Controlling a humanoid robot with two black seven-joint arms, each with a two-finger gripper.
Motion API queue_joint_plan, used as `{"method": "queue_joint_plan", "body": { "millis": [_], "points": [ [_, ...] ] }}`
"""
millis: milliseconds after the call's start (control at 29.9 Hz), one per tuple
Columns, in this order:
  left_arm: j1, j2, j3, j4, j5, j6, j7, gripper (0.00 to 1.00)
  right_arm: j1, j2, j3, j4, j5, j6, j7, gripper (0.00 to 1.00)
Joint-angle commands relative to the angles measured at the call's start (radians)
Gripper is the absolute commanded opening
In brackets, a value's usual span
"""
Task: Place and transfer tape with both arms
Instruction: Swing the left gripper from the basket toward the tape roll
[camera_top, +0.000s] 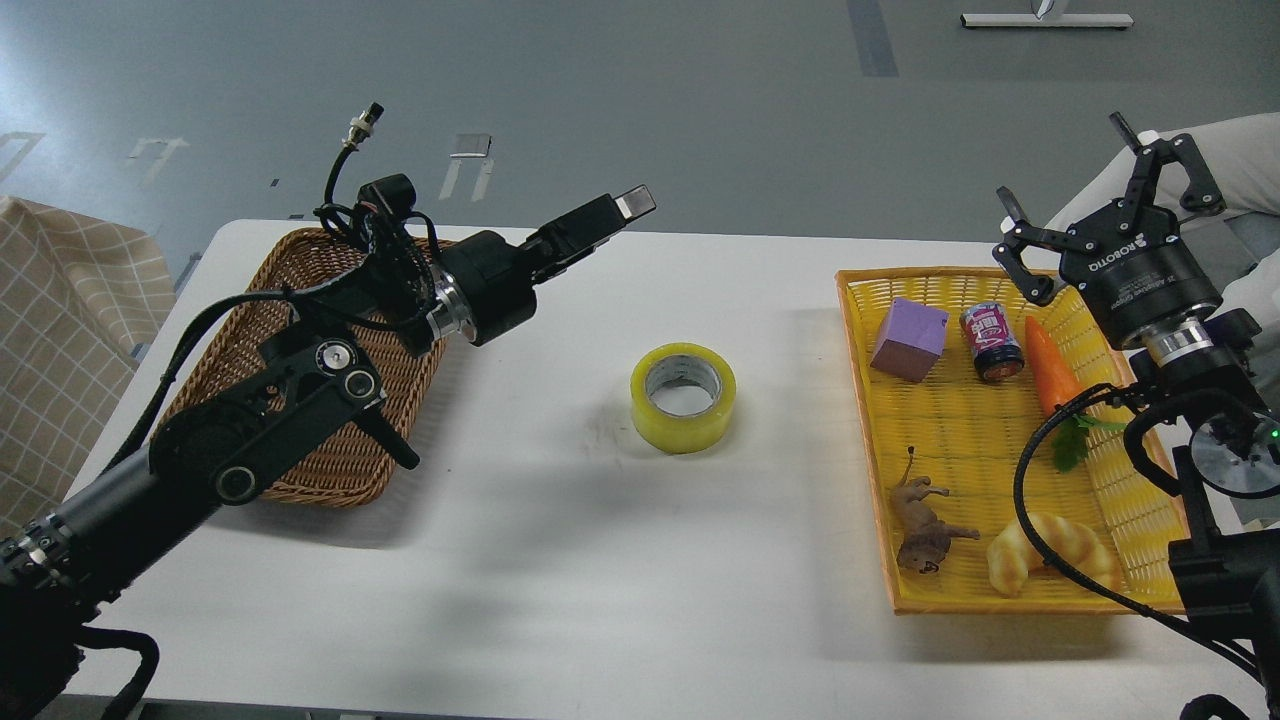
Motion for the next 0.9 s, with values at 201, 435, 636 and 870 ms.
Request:
{"method": "queue_joint_plan", "body": {
  "millis": [201, 435, 636, 870],
  "points": [
    [-0.074, -0.01, 0.027, -0.003, 0.097, 0.037, -0.001, 0.98, -0.039, 0.0, 0.024, -0.009, 0.0, 0.0, 0.008, 1.0],
    [-0.085, -0.011, 0.124, 0.0, 0.301, 0.037, 0.001, 0.98, -0.05, 0.0, 0.029, -0.016, 0.0, 0.0, 0.022, 1.0],
    [-0.099, -0.011, 0.16, 0.006, 0.381, 0.037, 0.001, 0.98, -0.062, 0.0, 0.035, -0.017, 0.0, 0.0, 0.026, 1.0],
    [-0.14, -0.014, 0.273, 0.035, 0.459, 0.037, 0.009, 0.98, -0.064, 0.002, 0.035, -0.026, 0.0, 0.0, 0.026, 1.0]
  ]
}}
